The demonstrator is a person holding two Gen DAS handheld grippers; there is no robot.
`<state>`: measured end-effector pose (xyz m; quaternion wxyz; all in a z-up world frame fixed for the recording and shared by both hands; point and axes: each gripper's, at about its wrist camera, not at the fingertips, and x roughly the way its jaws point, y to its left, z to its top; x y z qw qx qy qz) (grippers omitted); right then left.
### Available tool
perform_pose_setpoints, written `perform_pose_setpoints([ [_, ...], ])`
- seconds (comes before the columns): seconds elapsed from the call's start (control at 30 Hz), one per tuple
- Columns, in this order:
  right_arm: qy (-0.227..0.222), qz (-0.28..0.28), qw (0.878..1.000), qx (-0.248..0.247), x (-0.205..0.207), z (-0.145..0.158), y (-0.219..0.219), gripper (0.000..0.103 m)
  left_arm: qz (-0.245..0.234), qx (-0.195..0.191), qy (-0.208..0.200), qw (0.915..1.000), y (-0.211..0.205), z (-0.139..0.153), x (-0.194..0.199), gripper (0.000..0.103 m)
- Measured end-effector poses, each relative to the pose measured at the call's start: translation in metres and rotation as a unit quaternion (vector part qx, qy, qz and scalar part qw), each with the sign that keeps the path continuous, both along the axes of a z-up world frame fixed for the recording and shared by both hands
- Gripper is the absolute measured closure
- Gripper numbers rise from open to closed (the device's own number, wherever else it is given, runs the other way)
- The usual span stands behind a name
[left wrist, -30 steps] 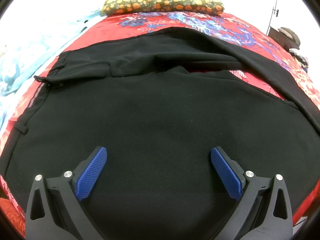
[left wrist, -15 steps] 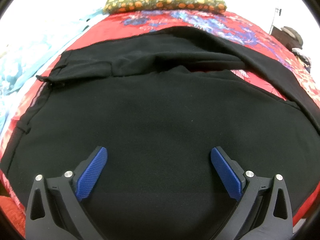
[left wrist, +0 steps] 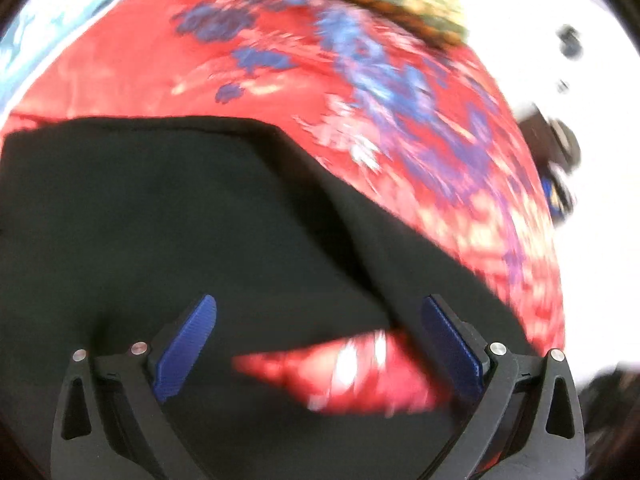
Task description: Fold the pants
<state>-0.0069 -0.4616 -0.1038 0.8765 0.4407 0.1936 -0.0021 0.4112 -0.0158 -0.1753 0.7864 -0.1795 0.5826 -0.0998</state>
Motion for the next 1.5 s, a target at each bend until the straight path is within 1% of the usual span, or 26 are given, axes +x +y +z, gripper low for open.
perform_pose_setpoints([
  [0.13,-0.02,0.021,1.0,0.008,-0.005,0.007,0.001,0.095,0.066,-0.027,0.028,0.997,0.002,-0.023,0.039,0.001],
  [0.27,-0.051,0.041,0.997,0.049,-0.012,0.012,-0.005,0.095,0.081,-0.039,0.05,0.9947,0.0,-0.043,0.06,0.002],
  [0.33,-0.072,0.054,0.994,0.065,-0.018,0.017,-0.008,0.095,0.085,-0.04,0.052,0.9942,-0.002,-0.048,0.067,0.01],
  [0.37,-0.082,0.062,0.992,0.073,-0.021,0.02,-0.009,0.095,0.088,-0.043,0.051,0.9939,-0.001,-0.049,0.069,0.035],
  [0.4,-0.091,0.069,0.99,0.079,-0.026,0.024,-0.011,0.095,0.09,-0.046,0.054,0.9934,0.002,-0.05,0.069,0.063],
  [0.43,-0.094,0.073,0.99,0.081,-0.028,0.025,-0.013,0.095,0.099,-0.04,0.058,0.9926,0.007,-0.051,0.067,0.074],
  [0.47,-0.091,0.073,0.99,0.08,-0.03,0.026,-0.016,0.095,0.107,-0.04,0.054,0.992,0.014,-0.05,0.066,0.092],
  [0.5,-0.078,0.071,0.992,0.072,-0.032,0.027,-0.019,0.095,0.113,-0.052,0.047,0.9912,0.02,-0.048,0.063,0.094],
  [0.53,-0.058,0.066,0.994,0.058,-0.032,0.025,-0.023,0.095,0.117,-0.07,0.036,0.99,0.028,-0.041,0.057,0.095],
  [0.6,-0.012,0.055,0.998,0.038,-0.023,0.017,-0.035,0.095,0.118,-0.084,0.02,0.9893,0.035,-0.024,0.046,0.096],
  [0.63,-0.002,0.055,0.998,0.035,-0.017,0.014,-0.04,0.095,0.115,-0.089,0.006,0.9893,0.039,-0.01,0.038,0.096],
  [0.7,0.009,0.062,0.998,0.018,0.001,0.018,-0.048,0.095,0.101,-0.089,-0.048,0.9898,0.046,0.034,0.008,0.096],
  [0.73,0.004,0.068,0.998,0.009,0.007,0.024,-0.049,0.095,0.092,-0.073,-0.092,0.9888,0.05,0.062,-0.019,0.096],
  [0.77,-0.003,0.076,0.997,-0.001,0.013,0.032,-0.05,0.095,0.087,-0.056,-0.127,0.9865,0.053,0.08,-0.043,0.096],
  [0.83,0.004,0.089,0.996,-0.021,0.023,0.04,-0.051,0.095,0.083,-0.016,-0.173,0.9813,0.062,0.093,-0.106,0.092],
  [0.9,0.054,0.092,0.992,-0.062,0.028,0.035,-0.053,0.095,0.085,0.012,-0.158,0.9837,0.07,0.076,-0.155,0.091],
  [0.93,0.094,0.087,0.989,-0.08,0.029,0.025,-0.055,0.095,0.084,0.016,-0.139,0.9867,0.074,0.06,-0.176,0.091],
  [0.97,0.14,0.081,0.982,-0.097,0.028,0.01,-0.057,0.095,0.088,0.018,-0.106,0.9903,0.079,0.037,-0.198,0.091],
  [1.03,0.205,0.078,0.969,-0.113,0.028,-0.017,-0.06,0.095,0.106,0.019,-0.067,0.992,0.088,0.009,-0.221,0.091],
  [1.07,0.23,0.075,0.963,-0.119,0.027,-0.027,-0.06,0.095,0.119,0.018,-0.055,0.9912,0.093,0.001,-0.229,0.092],
  [1.1,0.25,0.067,0.96,-0.11,0.025,-0.036,-0.063,0.095,0.126,0.011,-0.052,0.9905,0.096,-0.001,-0.231,0.092],
  [1.2,0.259,0.06,0.956,-0.122,0.026,-0.033,-0.067,0.095,0.117,0.02,-0.078,0.9898,0.089,0.017,-0.226,0.092],
  [1.27,0.273,0.064,0.947,-0.156,0.032,-0.025,-0.066,0.095,0.112,0.019,-0.11,0.9874,0.081,0.036,-0.223,0.093],
  [1.37,0.271,0.064,0.937,-0.213,0.035,0.0,-0.068,0.095,0.084,0.017,-0.132,0.9875,0.062,0.051,-0.227,0.094],
  [1.43,0.274,0.054,0.929,-0.242,0.037,0.016,-0.072,0.095,0.061,0.03,-0.129,0.9893,0.046,0.046,-0.232,0.094],
  [1.5,0.299,0.047,0.913,-0.272,0.04,0.015,-0.086,0.095,0.031,0.042,-0.114,0.9921,0.031,0.033,-0.244,0.095],
])
